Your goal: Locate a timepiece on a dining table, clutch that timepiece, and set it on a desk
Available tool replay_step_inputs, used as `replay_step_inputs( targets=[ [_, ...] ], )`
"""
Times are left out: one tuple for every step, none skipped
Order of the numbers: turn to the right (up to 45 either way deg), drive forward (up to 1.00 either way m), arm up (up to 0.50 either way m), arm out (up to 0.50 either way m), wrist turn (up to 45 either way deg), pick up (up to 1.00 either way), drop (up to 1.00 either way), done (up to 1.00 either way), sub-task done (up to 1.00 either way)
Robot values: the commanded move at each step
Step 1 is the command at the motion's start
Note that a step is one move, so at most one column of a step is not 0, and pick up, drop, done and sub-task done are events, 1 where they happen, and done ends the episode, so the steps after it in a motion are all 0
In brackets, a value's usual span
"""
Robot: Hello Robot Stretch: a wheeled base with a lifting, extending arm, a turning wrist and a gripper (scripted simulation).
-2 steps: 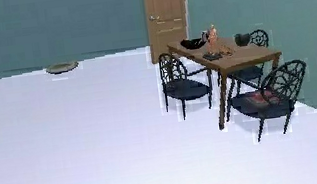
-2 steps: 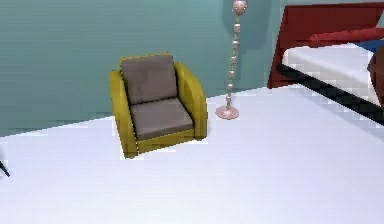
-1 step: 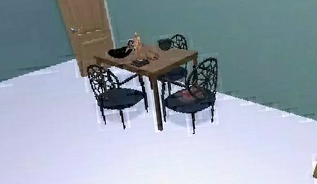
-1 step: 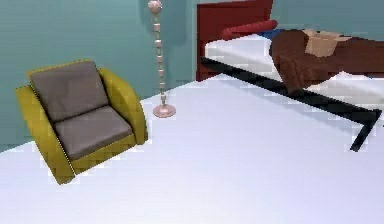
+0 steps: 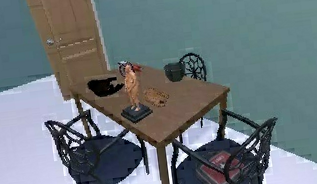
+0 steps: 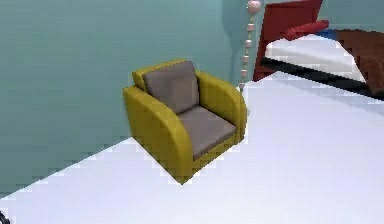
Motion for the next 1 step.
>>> replay_step_inputs(
  targets=[
    [18.0, 0.0, 0.0, 0.0, 0.0, 0.0, 0.0, 0.0, 0.0]
  ],
)
